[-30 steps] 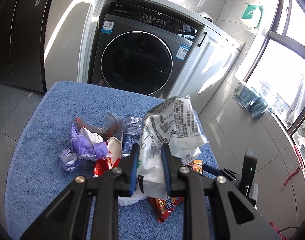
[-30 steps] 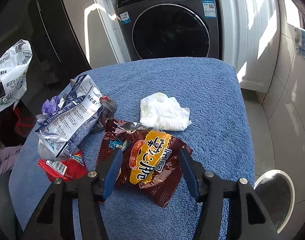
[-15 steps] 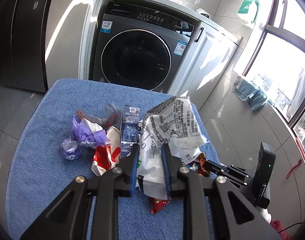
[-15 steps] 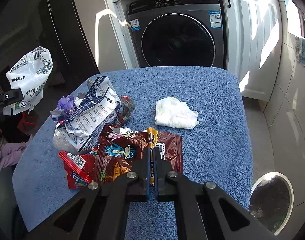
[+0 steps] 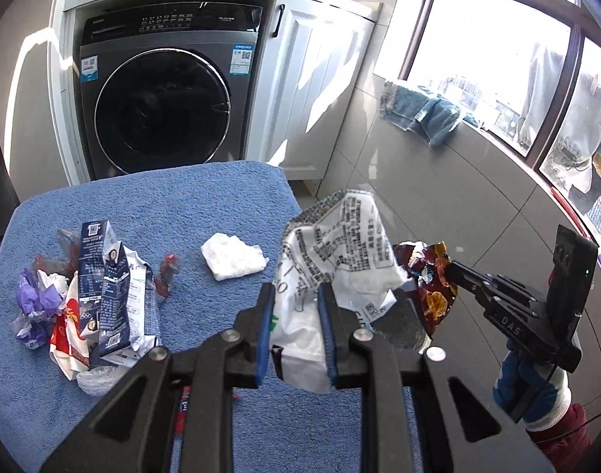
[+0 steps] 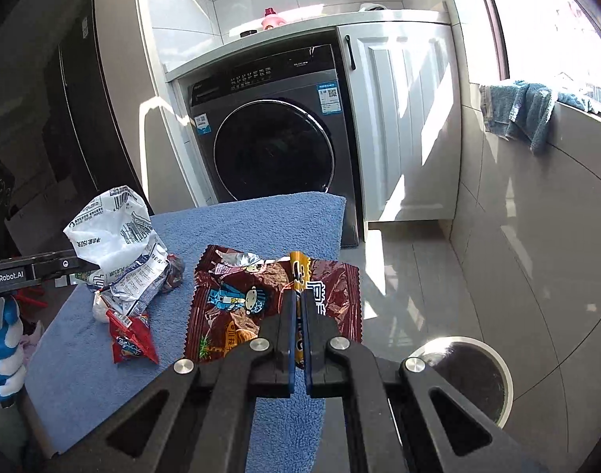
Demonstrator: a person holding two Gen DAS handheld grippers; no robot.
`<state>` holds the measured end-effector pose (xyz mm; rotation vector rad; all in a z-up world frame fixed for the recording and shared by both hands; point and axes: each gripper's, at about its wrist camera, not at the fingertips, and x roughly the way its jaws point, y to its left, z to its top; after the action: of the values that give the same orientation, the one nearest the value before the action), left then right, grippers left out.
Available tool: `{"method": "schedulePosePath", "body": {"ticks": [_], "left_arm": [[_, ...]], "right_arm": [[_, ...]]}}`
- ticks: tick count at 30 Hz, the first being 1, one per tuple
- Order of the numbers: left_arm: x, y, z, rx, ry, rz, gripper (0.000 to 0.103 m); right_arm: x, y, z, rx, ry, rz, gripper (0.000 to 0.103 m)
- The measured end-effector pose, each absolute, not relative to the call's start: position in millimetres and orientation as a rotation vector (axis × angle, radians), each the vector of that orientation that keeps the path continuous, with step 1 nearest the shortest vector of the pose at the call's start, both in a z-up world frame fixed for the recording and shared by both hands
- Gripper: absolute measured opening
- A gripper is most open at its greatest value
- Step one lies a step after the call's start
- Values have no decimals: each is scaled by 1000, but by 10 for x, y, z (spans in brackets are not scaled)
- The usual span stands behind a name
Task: Collect trash
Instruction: 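Carry both held bags over the steel trash bin, then open both grippers to drop the bags into the bin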
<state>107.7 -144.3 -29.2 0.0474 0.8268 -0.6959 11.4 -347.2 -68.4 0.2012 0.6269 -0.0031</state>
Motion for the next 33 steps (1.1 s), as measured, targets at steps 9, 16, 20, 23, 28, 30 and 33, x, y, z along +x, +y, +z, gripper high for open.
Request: {"method": "schedulePosePath", "body": {"ticks": [9, 16, 20, 23, 28, 30, 33], "left_arm": [[1065, -3113, -830, 133, 965, -903, 21], [1200, -3976, -1368, 143, 1071, -932, 23], [1282, -4234, -1611, 106, 1141, -942, 42], [1318, -4268, -1648, 43, 1187, -962, 55], [1257, -4090, -1432, 37, 1146, -976, 56], [1240, -3936, -1280, 39, 1095, -967, 56], [1151, -3635, -1006, 49, 1003, -947, 56]], "right_arm": [[-248, -4715, -1429, 295, 755, -292, 3], [-85, -5164, -1943, 363, 813, -371, 6], [-25, -5267, -2141, 372, 848, -389, 12], [1, -5317, -2207, 370, 863, -397, 21], [-127, -5339, -2082, 378, 838, -411, 23], [-220, -5307, -1935, 376, 805, -411, 23], [-352, -5213, -1652, 360, 745, -410, 23]]}}
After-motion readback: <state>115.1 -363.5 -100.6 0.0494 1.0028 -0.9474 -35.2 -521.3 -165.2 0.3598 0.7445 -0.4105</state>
